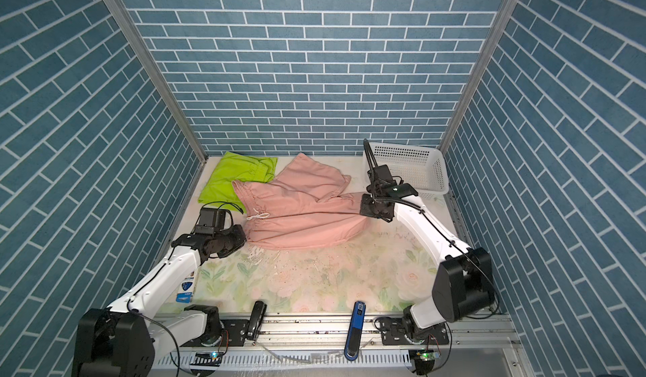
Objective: Fold and stack the shorts
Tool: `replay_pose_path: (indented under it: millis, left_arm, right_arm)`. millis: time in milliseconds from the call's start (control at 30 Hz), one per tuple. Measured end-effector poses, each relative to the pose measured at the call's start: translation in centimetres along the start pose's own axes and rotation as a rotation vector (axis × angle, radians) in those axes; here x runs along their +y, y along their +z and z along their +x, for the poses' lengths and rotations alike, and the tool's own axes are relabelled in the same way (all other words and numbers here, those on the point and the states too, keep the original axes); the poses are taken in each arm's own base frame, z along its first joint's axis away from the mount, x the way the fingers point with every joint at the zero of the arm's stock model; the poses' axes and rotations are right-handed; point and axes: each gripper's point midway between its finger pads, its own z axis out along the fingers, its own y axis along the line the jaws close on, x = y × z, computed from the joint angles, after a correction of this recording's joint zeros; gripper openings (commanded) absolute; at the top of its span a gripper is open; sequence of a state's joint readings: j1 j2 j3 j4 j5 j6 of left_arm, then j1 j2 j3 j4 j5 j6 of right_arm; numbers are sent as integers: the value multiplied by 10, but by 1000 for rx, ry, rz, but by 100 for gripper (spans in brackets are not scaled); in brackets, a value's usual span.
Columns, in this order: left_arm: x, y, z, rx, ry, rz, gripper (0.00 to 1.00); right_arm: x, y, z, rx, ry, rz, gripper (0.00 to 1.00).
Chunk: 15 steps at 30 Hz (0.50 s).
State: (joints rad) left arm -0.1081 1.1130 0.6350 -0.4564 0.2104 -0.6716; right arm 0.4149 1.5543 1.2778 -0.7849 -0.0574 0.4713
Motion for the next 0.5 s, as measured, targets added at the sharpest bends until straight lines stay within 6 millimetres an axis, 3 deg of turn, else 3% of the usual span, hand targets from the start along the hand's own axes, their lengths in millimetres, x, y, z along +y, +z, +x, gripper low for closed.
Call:
replay_pose_path:
  millis: [167, 300, 400, 500]
  left_arm:
    - [1, 3, 5, 25, 4, 1, 0]
    - [4, 5, 10, 39, 3, -3, 0]
    - [7, 7, 13, 47, 2, -8, 0]
    - [9, 8, 15, 51, 1, -11, 0]
  right_arm:
    - [7, 65, 18, 229, -65, 12, 33]
    - [28, 102, 11, 295, -137, 2, 47]
    - [47, 101, 4, 263, -187, -18, 51]
    - [54, 77, 2, 176, -208, -24, 54]
